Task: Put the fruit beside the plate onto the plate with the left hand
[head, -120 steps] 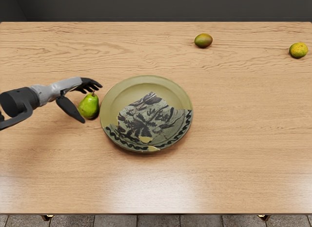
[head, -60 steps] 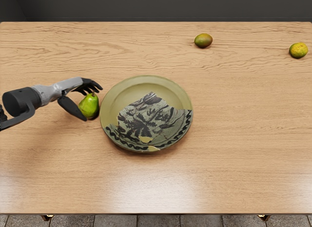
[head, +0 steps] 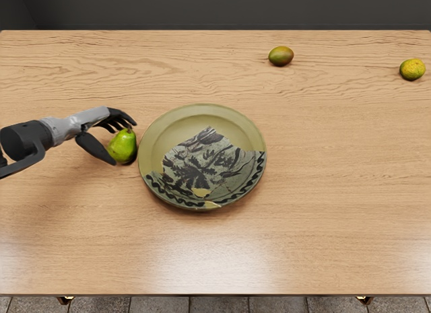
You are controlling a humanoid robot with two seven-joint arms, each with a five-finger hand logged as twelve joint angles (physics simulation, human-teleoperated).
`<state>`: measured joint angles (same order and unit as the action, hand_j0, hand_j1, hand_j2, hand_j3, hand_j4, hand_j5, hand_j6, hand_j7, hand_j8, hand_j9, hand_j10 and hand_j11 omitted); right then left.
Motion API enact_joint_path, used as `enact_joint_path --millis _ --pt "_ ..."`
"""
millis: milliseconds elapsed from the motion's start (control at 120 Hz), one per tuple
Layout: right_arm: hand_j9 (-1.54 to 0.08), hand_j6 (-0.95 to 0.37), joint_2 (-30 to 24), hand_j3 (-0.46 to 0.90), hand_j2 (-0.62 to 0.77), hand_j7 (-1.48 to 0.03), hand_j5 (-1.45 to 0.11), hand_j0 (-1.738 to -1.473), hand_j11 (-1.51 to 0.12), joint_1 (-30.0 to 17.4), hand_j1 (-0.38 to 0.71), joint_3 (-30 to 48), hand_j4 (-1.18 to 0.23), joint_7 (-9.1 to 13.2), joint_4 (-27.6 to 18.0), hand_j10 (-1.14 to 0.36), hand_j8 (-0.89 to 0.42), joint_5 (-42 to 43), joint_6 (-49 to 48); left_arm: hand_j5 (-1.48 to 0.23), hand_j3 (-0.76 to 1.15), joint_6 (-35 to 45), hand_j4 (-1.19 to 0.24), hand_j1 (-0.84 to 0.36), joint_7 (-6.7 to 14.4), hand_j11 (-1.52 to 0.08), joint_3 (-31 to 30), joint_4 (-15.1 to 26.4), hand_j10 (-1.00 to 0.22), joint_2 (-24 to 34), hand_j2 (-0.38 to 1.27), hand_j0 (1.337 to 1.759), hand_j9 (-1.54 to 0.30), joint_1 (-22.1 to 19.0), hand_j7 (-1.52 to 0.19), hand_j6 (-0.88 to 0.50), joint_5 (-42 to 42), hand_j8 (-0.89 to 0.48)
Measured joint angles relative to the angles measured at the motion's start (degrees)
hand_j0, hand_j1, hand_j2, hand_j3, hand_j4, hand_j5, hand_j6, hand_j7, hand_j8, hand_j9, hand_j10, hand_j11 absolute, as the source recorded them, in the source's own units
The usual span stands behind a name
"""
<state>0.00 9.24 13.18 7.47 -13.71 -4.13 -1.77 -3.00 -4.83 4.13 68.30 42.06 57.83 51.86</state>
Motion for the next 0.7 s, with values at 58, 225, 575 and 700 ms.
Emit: enact_joint_path --millis 58,225,575,700 --pt "-0.03 -0.03 0.0 0.00 -0.01 -0.03 -0.03 -1.658 -0.03 0.0 -0.32 0.0 -0.03 0.0 0.0 -0.03 -0.03 0.0 0.0 -0.48 0.00 0.0 -0.37 -0.09 0.0 -0.47 0.0 -0.1 -0.37 -0.1 0.08 1.658 -0.48 0.0 -0.48 -0.37 0.0 -0.37" --pt "-0.03 -0.03 0.0 0.00 -0.01 -0.03 -0.03 -1.658 -0.03 0.0 -0.32 0.0 -0.03 0.0 0.0 -0.03 -0.03 0.0 -0.1 -0.49 0.00 -0.1 -0.38 -0.10 0.0 -0.49 -0.1 -1.3 -0.38 -1.6 0.08 1.658 -0.49 -0.1 -0.49 -0.38 0.1 -0.38" --pt "-0.03 -0.03 0.0 0.00 -0.01 -0.03 -0.03 -1.658 -0.03 0.0 -0.32 0.0 -0.03 0.0 0.1 -0.03 -0.03 0.0 0.0 -0.53 0.00 -0.1 -0.40 -0.12 0.0 -0.53 -0.1 -2.9 -0.40 -3.0 0.11 1.657 -0.53 -0.1 -0.53 -0.40 0.5 -0.40" --pt "-0.03 -0.03 0.0 0.00 -0.01 -0.03 -0.03 -1.658 -0.03 0.0 -0.32 0.0 -0.03 0.0 0.1 -0.03 -0.03 0.0 -0.1 -0.55 0.00 -0.2 -0.41 -0.12 0.0 -0.56 -0.1 -3.2 -0.40 -3.1 0.09 1.656 -0.56 -0.1 -0.56 -0.40 0.5 -0.40"
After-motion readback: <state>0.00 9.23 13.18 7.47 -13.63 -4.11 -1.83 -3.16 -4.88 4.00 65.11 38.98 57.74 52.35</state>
